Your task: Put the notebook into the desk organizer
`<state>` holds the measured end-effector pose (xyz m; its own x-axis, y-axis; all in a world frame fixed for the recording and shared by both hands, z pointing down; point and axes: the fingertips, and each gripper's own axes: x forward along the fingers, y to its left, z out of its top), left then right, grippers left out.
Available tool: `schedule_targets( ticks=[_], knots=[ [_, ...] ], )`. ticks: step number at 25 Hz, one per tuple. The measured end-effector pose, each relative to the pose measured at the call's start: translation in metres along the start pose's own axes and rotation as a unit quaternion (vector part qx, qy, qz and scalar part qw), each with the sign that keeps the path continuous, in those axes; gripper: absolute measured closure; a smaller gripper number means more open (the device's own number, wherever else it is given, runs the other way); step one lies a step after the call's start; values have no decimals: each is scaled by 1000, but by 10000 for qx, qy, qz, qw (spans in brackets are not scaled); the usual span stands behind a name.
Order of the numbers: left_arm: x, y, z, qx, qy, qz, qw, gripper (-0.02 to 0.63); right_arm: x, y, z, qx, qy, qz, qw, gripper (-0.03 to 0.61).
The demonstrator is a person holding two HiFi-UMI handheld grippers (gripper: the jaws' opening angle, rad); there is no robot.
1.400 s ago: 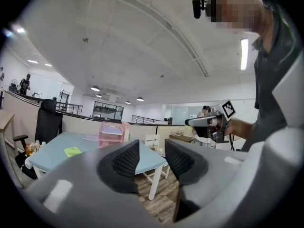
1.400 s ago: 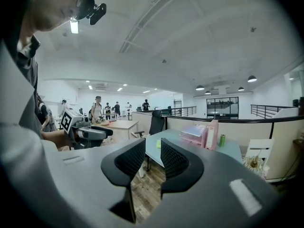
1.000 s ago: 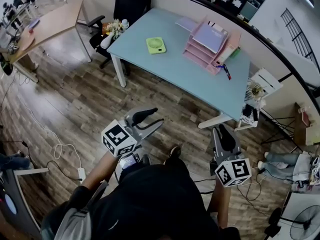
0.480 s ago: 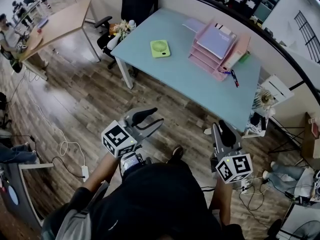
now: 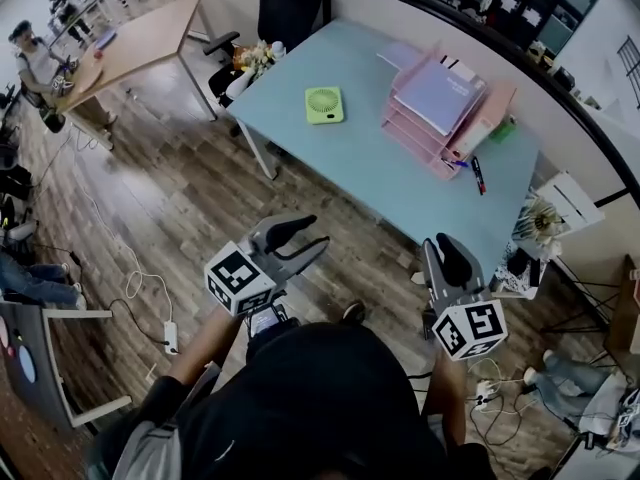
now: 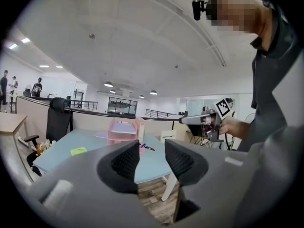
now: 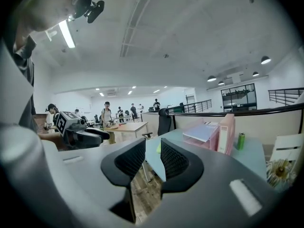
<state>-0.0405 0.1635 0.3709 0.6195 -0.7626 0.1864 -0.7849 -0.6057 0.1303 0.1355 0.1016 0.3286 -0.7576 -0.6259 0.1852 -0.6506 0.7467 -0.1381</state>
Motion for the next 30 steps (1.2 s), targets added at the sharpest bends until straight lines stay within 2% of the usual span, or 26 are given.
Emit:
schedule_targets(
  ticks=[4,10,17,23,30],
  knots=[
    [23,3,6,41,82,229,9997,437,8,-28,-2,50,-25,202,9998,497],
    [61,-3,12,129,168,368,9991,437,12,-69,0,132,-73,394,9991,497],
    [93,-11,24,247,295,341,9987,437,13,-101,3,256,-229,435,9985,497],
    [108,5,23,232,421,272,9985,437,20,-113,-2,370,-205,321,9986,497],
    [135,40,24,139,346,-217,9991,437,35,-127,-2,372,-110,-185,9991,497]
  ],
)
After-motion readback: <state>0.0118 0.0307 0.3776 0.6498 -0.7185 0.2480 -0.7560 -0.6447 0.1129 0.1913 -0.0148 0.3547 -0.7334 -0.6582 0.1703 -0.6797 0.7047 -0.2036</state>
